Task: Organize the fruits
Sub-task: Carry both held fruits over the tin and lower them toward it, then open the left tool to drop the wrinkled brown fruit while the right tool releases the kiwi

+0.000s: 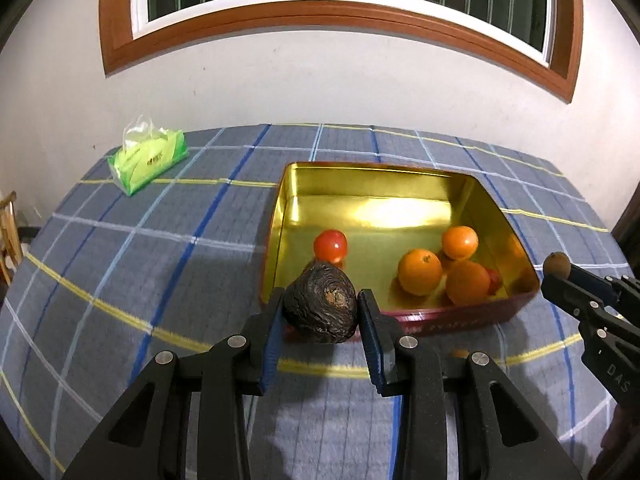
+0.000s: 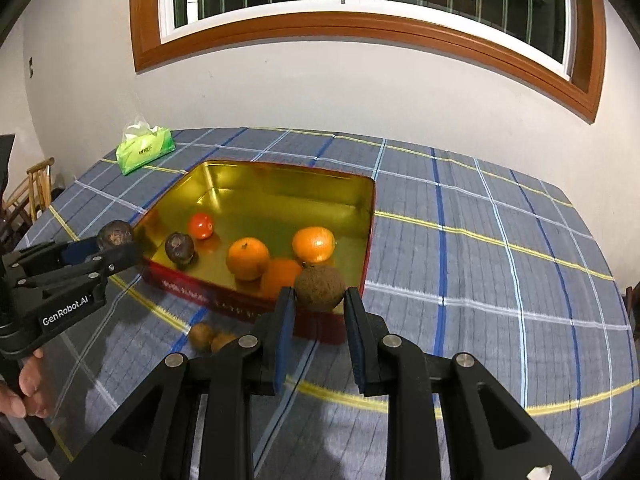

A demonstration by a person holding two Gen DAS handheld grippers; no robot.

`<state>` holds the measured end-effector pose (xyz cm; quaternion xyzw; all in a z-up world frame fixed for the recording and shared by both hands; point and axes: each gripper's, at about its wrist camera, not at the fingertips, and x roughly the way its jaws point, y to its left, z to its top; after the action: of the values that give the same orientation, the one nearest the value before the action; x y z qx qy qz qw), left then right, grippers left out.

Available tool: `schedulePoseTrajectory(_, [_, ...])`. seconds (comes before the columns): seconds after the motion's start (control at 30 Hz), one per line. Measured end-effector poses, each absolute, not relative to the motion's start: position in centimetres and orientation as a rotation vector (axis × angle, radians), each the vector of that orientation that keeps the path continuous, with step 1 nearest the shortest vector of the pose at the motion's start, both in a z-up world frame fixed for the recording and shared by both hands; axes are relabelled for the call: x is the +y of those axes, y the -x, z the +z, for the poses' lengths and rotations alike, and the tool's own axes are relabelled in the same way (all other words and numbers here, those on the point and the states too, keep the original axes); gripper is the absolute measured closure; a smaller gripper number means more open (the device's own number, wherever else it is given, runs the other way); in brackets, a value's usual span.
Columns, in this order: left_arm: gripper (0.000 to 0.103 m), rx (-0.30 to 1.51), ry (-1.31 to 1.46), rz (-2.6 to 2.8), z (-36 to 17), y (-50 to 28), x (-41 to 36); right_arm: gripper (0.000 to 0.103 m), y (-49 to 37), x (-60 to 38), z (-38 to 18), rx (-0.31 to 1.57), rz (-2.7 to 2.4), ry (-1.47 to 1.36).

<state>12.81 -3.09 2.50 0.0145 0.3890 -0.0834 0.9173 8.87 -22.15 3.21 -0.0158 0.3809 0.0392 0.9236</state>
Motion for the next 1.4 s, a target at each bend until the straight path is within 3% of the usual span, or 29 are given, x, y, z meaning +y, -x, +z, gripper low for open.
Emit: schedulePoseTrajectory(1.4, [0.066,0.891,-0.116,-0.206,-0.8,-19.3,-6.4,0.079,-15.7,-21.4,-0.1,0.874,0.086,0.057])
